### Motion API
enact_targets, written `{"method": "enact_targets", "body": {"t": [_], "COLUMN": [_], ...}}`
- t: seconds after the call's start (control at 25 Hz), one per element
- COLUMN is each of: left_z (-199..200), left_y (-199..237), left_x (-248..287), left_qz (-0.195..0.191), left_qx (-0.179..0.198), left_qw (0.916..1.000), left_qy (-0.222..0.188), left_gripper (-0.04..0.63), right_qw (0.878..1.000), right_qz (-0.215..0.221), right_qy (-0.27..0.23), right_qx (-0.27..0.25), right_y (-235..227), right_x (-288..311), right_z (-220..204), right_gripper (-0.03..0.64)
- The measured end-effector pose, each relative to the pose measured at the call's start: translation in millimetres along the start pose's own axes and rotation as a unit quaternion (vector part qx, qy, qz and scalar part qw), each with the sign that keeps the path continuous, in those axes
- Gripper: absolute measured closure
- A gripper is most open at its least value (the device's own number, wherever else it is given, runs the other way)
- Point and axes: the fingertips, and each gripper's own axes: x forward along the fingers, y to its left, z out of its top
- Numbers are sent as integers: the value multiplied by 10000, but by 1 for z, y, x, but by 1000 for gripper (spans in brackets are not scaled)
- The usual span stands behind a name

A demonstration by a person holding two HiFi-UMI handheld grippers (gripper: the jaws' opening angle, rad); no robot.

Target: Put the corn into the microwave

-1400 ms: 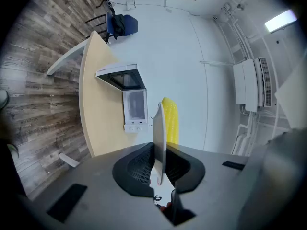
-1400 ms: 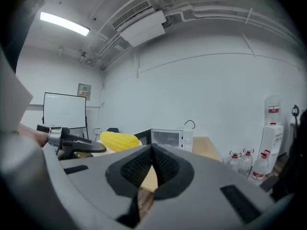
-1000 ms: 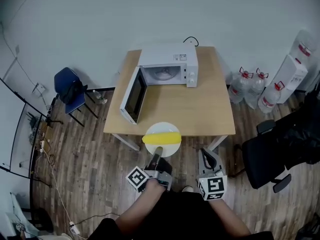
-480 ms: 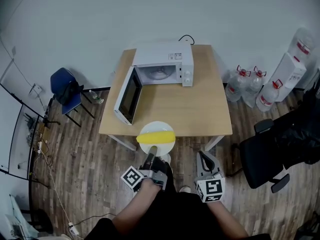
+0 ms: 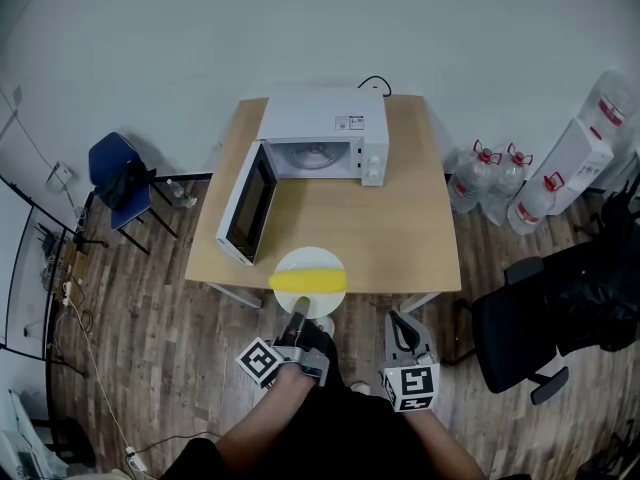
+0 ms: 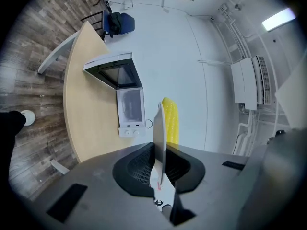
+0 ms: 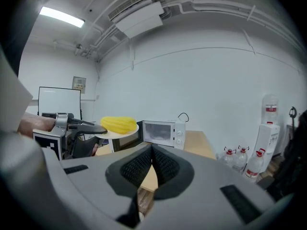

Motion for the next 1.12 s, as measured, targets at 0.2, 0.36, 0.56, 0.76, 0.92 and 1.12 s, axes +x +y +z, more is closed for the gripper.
{"method": "enact_targets", "body": {"t": [0.2, 0.36, 0.56, 0.76, 0.92, 1.12], "left_z": [24, 44, 72, 98, 113, 127], "left_y": [20, 26, 44, 48, 61, 76], "left_x": [44, 83, 128, 172, 201, 229], "left_qz": [115, 14, 277, 188, 285, 383], "left_qx": [-144, -172, 41, -78, -197, -280], "left_qw": [9998, 9999, 9990, 9985, 9968, 9941], "left_qy": [-31, 7, 339, 505, 727, 973], "left_gripper": [565, 565, 565, 565, 565, 565], "right_qw": [9999, 9998, 9993, 9989, 9984, 9988], "right_qz": [-67, -136, -291, -332, -361, -209], "right_qy": [70, 118, 210, 278, 381, 33], "right_qx": [-43, -50, 63, 152, 220, 453], "right_y": [-18, -28, -35, -35, -35, -26], "right_x": [43, 87, 145, 199, 231, 257], "right_z": [19, 34, 53, 63, 67, 95], "right_gripper": [557, 557, 557, 557, 557, 557]}}
